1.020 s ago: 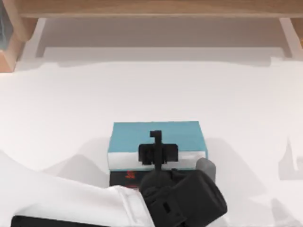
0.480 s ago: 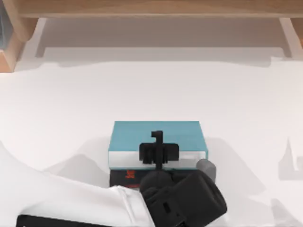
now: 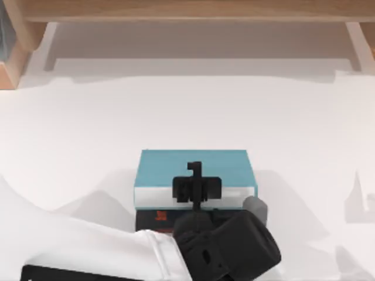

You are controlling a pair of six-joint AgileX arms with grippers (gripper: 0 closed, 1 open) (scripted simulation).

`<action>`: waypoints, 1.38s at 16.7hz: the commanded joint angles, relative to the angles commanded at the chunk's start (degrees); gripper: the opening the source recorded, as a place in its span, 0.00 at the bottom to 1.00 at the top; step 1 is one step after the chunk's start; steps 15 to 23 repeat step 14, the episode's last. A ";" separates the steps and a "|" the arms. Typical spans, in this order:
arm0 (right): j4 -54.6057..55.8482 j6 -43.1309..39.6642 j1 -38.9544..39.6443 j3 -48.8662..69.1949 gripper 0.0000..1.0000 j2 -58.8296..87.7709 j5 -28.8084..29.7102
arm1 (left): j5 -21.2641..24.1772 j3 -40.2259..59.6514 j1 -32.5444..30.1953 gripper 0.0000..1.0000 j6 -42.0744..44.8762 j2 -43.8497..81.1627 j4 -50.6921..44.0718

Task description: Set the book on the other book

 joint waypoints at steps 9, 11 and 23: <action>0.00 0.00 0.00 0.00 1.00 0.00 0.00 | 0.00 0.00 0.00 1.00 0.00 0.00 0.00; 0.00 0.00 0.00 0.00 1.00 0.00 0.00 | 0.00 0.00 0.00 1.00 0.00 0.00 0.00; 0.00 0.00 0.00 0.00 1.00 0.00 0.00 | 0.00 0.00 0.00 1.00 0.00 0.00 0.00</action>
